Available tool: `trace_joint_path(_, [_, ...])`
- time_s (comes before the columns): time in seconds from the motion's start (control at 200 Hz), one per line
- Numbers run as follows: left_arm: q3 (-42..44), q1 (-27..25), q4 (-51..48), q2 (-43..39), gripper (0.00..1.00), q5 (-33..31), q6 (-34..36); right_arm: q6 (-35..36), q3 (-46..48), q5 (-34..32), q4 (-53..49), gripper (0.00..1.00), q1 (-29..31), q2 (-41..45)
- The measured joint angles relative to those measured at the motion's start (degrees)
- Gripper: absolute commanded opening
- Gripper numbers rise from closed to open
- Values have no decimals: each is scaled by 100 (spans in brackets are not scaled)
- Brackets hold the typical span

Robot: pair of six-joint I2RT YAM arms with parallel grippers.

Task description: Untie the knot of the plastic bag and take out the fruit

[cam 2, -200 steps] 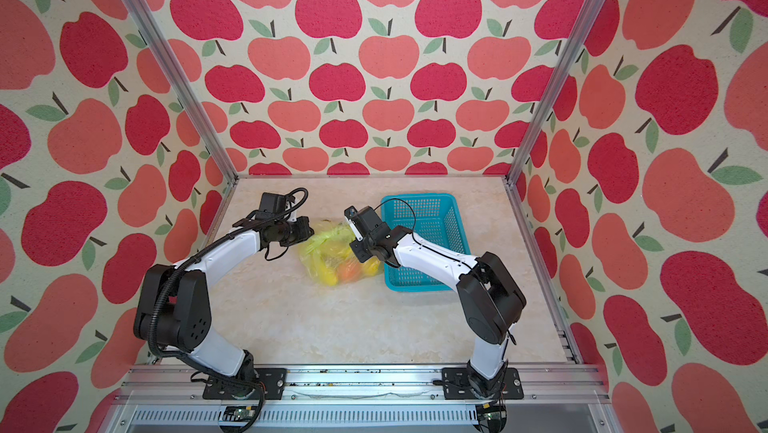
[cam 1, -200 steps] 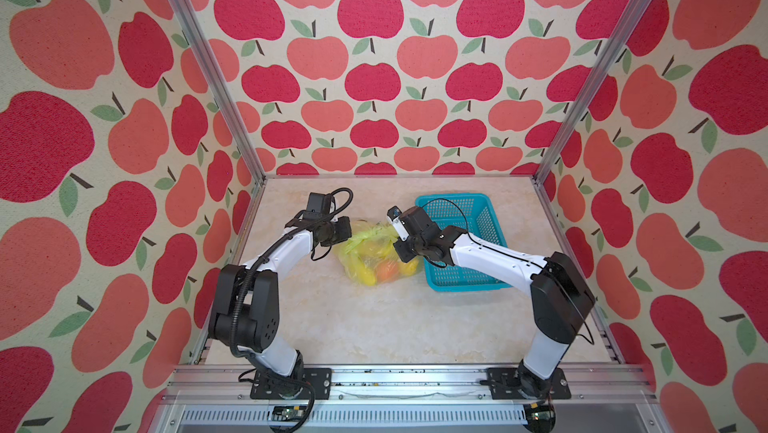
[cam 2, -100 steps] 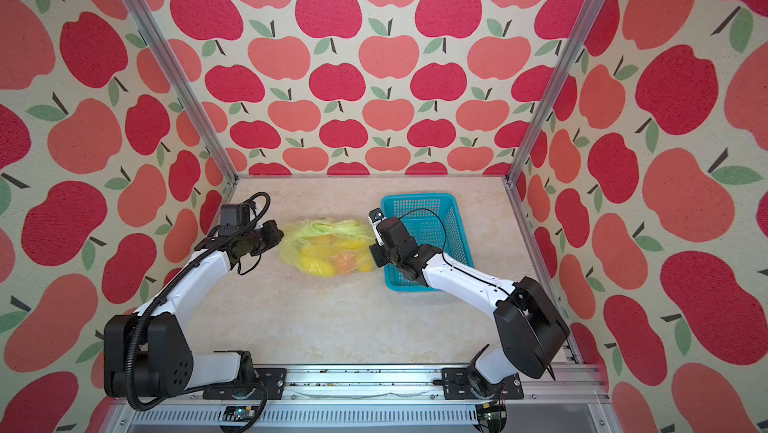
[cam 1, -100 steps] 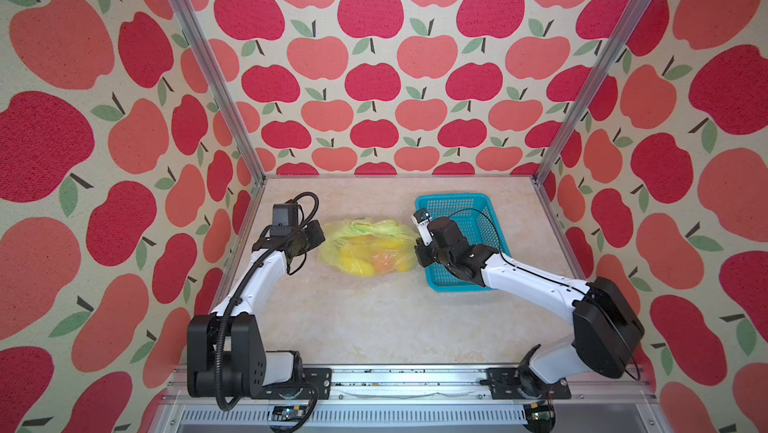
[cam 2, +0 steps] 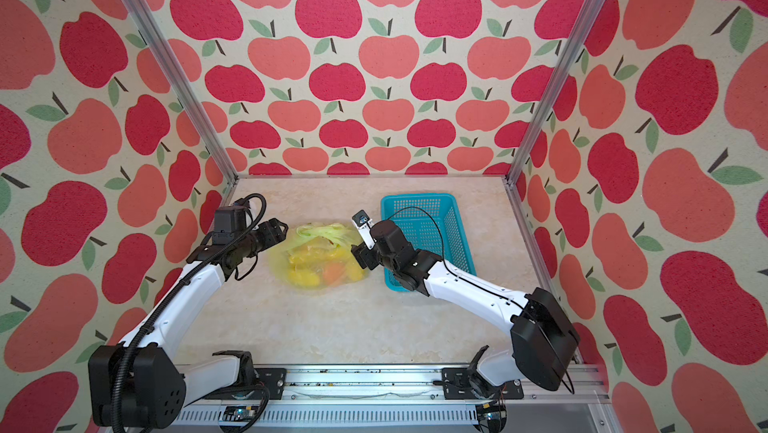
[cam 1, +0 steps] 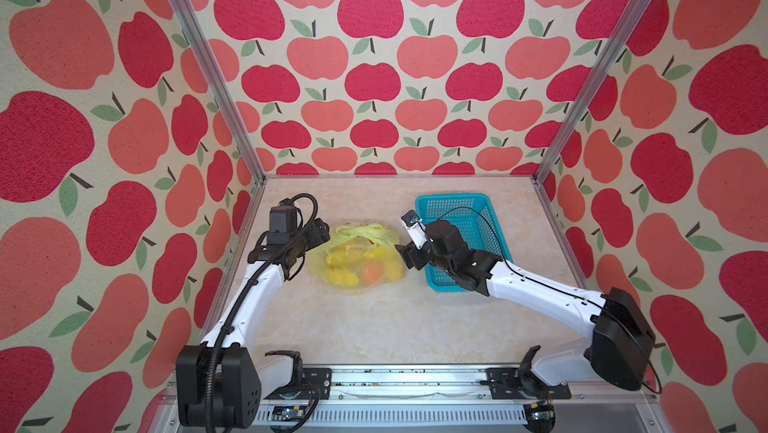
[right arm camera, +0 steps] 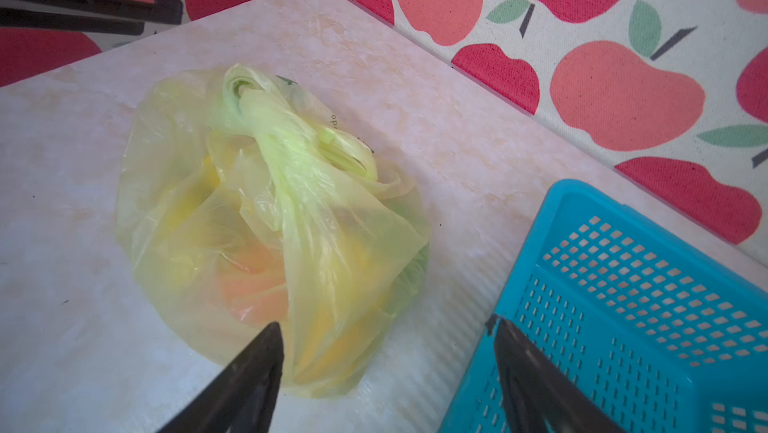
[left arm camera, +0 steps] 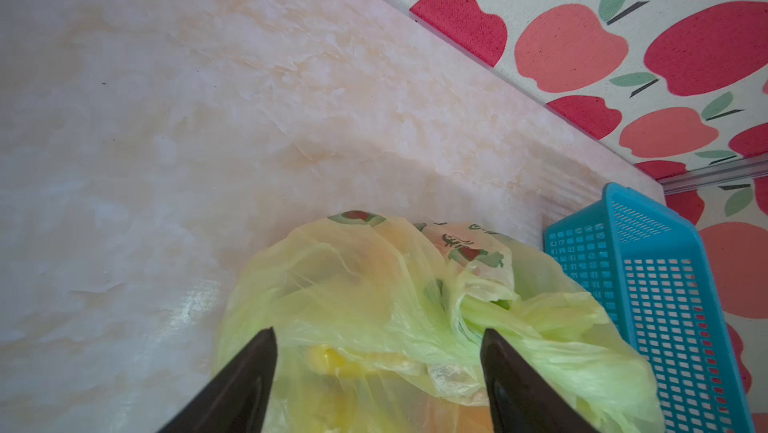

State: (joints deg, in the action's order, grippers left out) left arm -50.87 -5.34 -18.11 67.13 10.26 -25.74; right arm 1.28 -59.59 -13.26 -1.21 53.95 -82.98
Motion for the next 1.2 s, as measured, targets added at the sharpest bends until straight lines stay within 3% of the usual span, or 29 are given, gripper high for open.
trace_joint_path(0.155, [33, -732, 92, -306, 99, -555, 337, 227, -804, 227, -227, 92, 37, -691])
trace_joint_path(0.39, [125, -776, 127, 70, 99, -868, 490, 341, -1729, 310, -734, 87, 151, -1759])
trace_joint_path(0.48, [125, -776, 125, 402, 99, -901, 514, 380, -1871, 282, -850, 69, 166, -1967])
trace_joint_path(0.59, [122, -776, 122, 763, 99, -898, 560, 337, -1958, 170, -918, 30, 164, -2076])
trace_joint_path(0.67, [122, -776, 127, 925, 99, -881, 579, 284, -1961, 20, -918, 16, 164, -2076])
trace_joint_path(0.77, [120, -776, 157, 1027, 99, -831, 597, 195, -1906, -127, -852, 8, 153, -2044])
trace_joint_path(1.0, [52, -776, 369, 1266, 100, -704, 597, -116, -1364, -168, -636, 2, -33, -1526])
trace_joint_path(1.045, [48, -776, 428, 1309, 86, -691, 592, -179, -1318, -170, -610, 2, -66, -1438])
trace_joint_path(1.156, [-20, -719, 516, 1478, 21, -678, 577, -317, -1172, -168, -562, 2, -120, -1237])
trace_joint_path(1.201, [-68, -658, 538, 1578, 4, -675, 568, -369, -1073, -155, -531, 2, -142, -1141])
